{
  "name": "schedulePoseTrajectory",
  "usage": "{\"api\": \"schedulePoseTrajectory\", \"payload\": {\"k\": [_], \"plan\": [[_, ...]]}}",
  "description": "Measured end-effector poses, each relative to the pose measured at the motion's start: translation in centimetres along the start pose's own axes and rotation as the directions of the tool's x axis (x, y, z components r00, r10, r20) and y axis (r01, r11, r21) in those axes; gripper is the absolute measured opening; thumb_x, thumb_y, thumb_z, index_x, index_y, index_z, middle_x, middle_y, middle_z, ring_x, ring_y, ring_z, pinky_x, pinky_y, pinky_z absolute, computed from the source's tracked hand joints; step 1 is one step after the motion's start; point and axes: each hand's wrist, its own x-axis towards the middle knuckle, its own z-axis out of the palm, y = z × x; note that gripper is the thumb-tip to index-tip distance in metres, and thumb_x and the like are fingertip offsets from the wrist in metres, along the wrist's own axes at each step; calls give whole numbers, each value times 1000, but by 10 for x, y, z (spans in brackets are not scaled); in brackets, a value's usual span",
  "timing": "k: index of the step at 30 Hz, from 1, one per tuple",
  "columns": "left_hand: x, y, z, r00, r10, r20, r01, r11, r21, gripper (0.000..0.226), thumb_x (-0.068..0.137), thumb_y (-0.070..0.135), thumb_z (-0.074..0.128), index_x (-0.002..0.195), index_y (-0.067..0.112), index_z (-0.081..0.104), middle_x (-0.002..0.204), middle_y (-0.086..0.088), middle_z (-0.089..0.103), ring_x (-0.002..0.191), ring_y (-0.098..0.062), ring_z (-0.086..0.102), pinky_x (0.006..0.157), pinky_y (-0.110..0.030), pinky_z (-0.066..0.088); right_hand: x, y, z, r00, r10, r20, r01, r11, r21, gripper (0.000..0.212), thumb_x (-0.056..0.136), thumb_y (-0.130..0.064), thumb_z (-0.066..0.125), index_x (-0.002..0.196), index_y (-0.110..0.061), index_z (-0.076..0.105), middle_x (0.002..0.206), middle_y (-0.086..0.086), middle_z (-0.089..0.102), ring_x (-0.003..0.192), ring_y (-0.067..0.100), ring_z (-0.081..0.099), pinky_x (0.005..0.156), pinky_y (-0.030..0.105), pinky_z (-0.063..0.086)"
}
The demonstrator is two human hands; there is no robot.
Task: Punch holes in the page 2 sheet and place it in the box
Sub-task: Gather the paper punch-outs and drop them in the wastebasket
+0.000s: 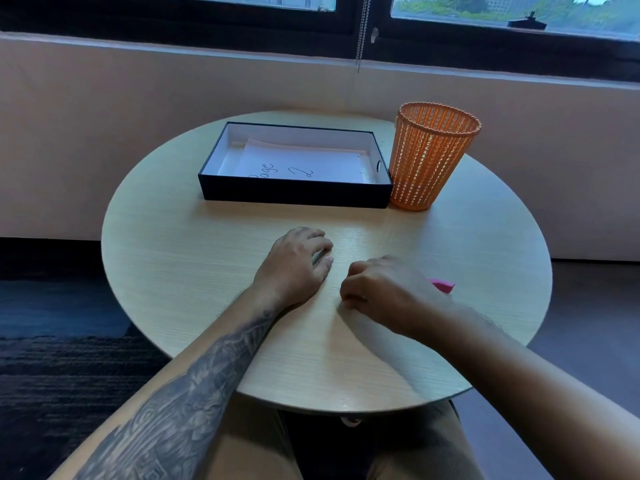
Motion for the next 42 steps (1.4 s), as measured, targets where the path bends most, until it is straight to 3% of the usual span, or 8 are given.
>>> {"api": "schedulePoseTrajectory", "payload": {"k": [5, 8, 12, 17, 23, 27, 35, 42], "plan": [[1, 0, 1, 1000, 3, 4, -3, 1000, -2, 30, 94, 34, 57, 119, 21, 68, 137, 1, 59, 131, -17, 45, 111, -39, 34, 13, -6, -9, 992, -89, 88, 106, 971, -213, 19, 94, -23, 58, 77, -25, 66, 73, -7, 64, 71, 18, 62, 68, 32, 36], [1, 0, 1, 1000, 2, -2, -2, 1000, -2, 29, 94, 33, 57, 118, 21, 68, 136, 1, 60, 130, -17, 46, 110, -38, 34, 17, -12, -8, 985, -145, 93, 166, 943, -288, 18, 91, -11, 57, 77, -20, 65, 72, -1, 67, 69, 20, 63, 66, 34, 43], [0, 0, 1, 1000, 0, -8, 0, 1000, -3, 29, 94, 32, 57, 118, 21, 69, 136, 1, 59, 131, -17, 46, 109, -36, 32, 17, -13, 0, 985, -158, 70, 171, 947, -274, 14, 86, -10, 56, 76, -13, 64, 70, 5, 66, 63, 22, 60, 63, 35, 42], [0, 1, 0, 1000, -5, -12, 5, 1000, -7, 28, 93, 33, 58, 116, 21, 69, 135, 2, 60, 130, -17, 46, 108, -36, 32, 17, -9, 6, 996, -90, 30, 93, 986, -136, 17, 85, -21, 39, 67, -22, 38, 61, -3, 49, 56, 17, 39, 61, 33, 35], [-1, 0, 0, 1000, -2, -14, 2, 1000, -5, 30, 94, 35, 57, 119, 22, 68, 136, 2, 59, 131, -17, 45, 109, -36, 32, 0, 13, 8, 992, 121, -25, -115, 977, 179, 16, 88, -30, 45, 72, -28, 44, 64, -11, 47, 60, 9, 43, 64, 28, 34], [-1, 1, 1, 1000, 4, -16, -5, 1000, -7, 30, 95, 35, 57, 119, 21, 68, 136, 2, 59, 131, -16, 45, 108, -34, 31, -10, 10, 11, 987, 148, -65, -129, 963, 236, 16, 91, -28, 50, 76, -29, 47, 68, -13, 50, 62, 6, 46, 66, 25, 33], [-1, 1, 0, 1000, 4, -16, -4, 1000, 8, 31, 95, 36, 56, 120, 22, 68, 135, 2, 60, 130, -16, 46, 109, -37, 33, -17, 0, 9, 995, 33, -89, -23, 993, 120, 25, 99, -36, 52, 102, -27, 75, 92, -11, 71, 78, 7, 63, 76, 29, 50], [0, 0, 1, 1000, 3, -4, -3, 1000, -2, 31, 95, 36, 56, 120, 22, 67, 137, 2, 59, 132, -16, 45, 111, -40, 34, -26, -8, 16, 993, -48, -109, 37, 994, -99, 29, 94, -13, 50, 99, -25, 76, 86, -8, 65, 70, 14, 58, 65, 33, 50]]}}
